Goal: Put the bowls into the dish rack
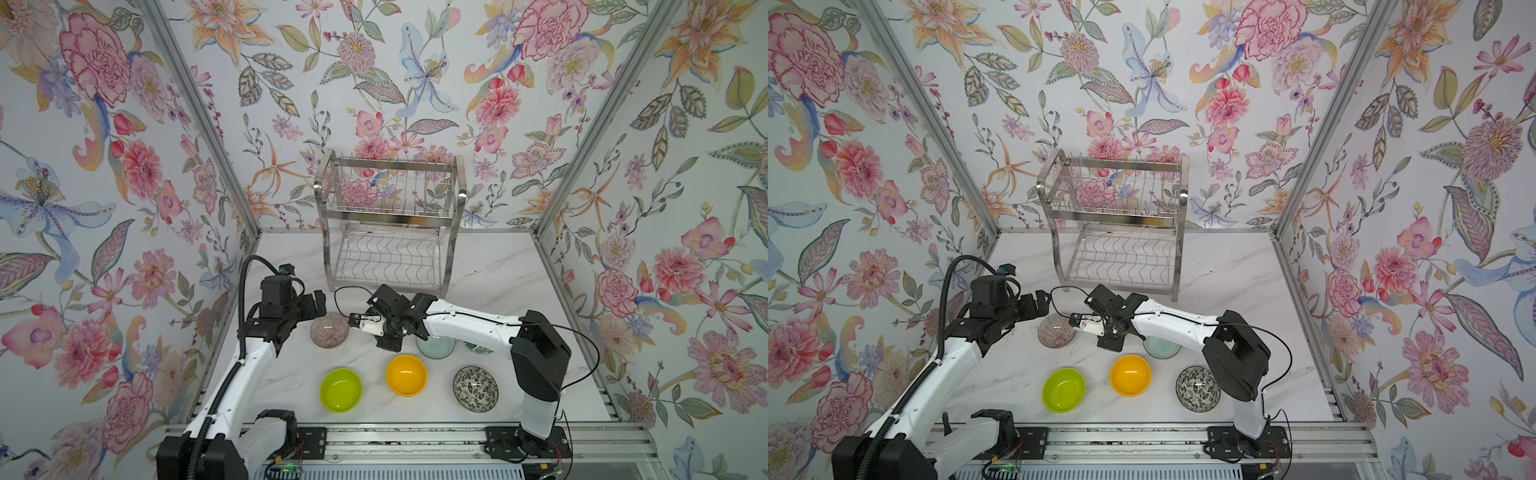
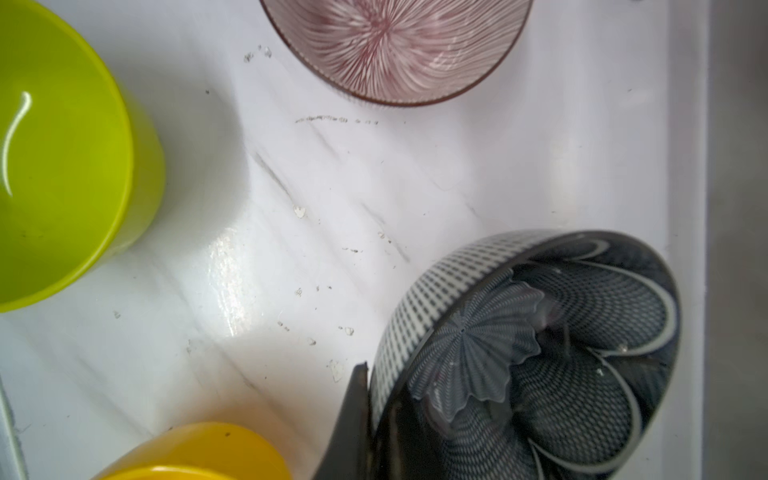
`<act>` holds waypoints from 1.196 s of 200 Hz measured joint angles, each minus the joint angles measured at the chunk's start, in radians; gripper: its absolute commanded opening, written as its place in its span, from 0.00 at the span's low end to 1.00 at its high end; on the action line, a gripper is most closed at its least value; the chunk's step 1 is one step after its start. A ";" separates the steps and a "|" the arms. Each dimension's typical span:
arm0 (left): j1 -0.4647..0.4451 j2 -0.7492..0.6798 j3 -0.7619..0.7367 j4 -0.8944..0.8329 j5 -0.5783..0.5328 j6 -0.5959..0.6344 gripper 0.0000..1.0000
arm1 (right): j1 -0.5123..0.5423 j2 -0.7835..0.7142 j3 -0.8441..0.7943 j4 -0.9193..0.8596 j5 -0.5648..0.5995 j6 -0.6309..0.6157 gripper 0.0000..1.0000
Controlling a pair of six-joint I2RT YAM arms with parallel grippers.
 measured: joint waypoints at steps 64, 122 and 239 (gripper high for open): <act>0.000 -0.025 0.004 0.134 0.079 0.079 0.99 | -0.058 -0.179 -0.225 0.294 -0.121 0.027 0.05; 0.010 0.135 0.035 0.288 0.114 0.233 0.90 | -0.119 -0.273 -0.334 0.451 -0.224 0.034 0.05; 0.101 0.430 0.064 0.672 0.293 0.262 0.81 | -0.146 -0.342 -0.399 0.534 -0.287 0.071 0.06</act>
